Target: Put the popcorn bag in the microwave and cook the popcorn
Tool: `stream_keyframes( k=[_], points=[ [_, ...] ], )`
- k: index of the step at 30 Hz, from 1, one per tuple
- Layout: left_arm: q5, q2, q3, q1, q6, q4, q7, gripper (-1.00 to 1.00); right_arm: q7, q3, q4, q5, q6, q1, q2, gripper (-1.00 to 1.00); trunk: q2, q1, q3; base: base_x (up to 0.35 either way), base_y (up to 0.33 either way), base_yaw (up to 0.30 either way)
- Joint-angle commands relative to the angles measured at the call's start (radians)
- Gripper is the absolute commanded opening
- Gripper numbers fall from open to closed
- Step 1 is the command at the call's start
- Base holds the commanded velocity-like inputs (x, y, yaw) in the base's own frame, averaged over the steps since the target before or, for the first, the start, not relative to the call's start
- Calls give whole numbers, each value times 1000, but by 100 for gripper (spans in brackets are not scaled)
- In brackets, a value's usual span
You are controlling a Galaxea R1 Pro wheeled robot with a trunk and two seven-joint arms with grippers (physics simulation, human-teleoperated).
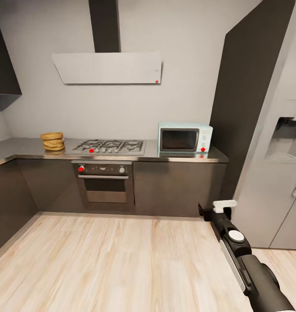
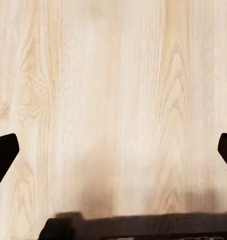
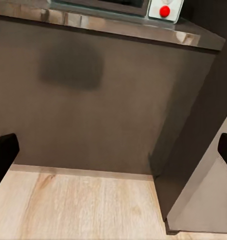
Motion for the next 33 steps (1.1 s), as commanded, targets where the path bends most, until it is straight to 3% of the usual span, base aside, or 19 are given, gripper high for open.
stream_keyframes(
  k=[1,4,9,25,27,28,33],
  points=[
    [1,1,1,3,-3,1,0,100,-8,3,-1,0,7,-1,-1,100,0,0,-1,292,-238,0],
    [2,11,11,42,-23,3,0,100,-9,-5,-2,-1,8,-1,-2,100,0,0,-1,292,-238,0],
    [1,16,80,63,-63,3,0,100,-9,-9,-3,-1,8,-1,-2,100,0,0,-1,292,-238,0],
    [0,15,87,66,-67,3,0,100,-11,-8,-35,-3,8,1,-2,100,0,0,-1,250,-102,0],
    [0,14,87,66,-67,3,0,100,-12,-24,-36,-8,14,-5,-3,100,0,0,-1,340,-132,0],
    [-1,13,87,66,-67,3,0,100,-11,-55,-58,-11,43,-20,-3,100,0,0,-1,341,-142,0],
    [-2,12,86,66,-67,3,0,100,-6,-62,-118,-13,108,-49,-1,100,0,0,-1,325,-184,0]
  ],
)
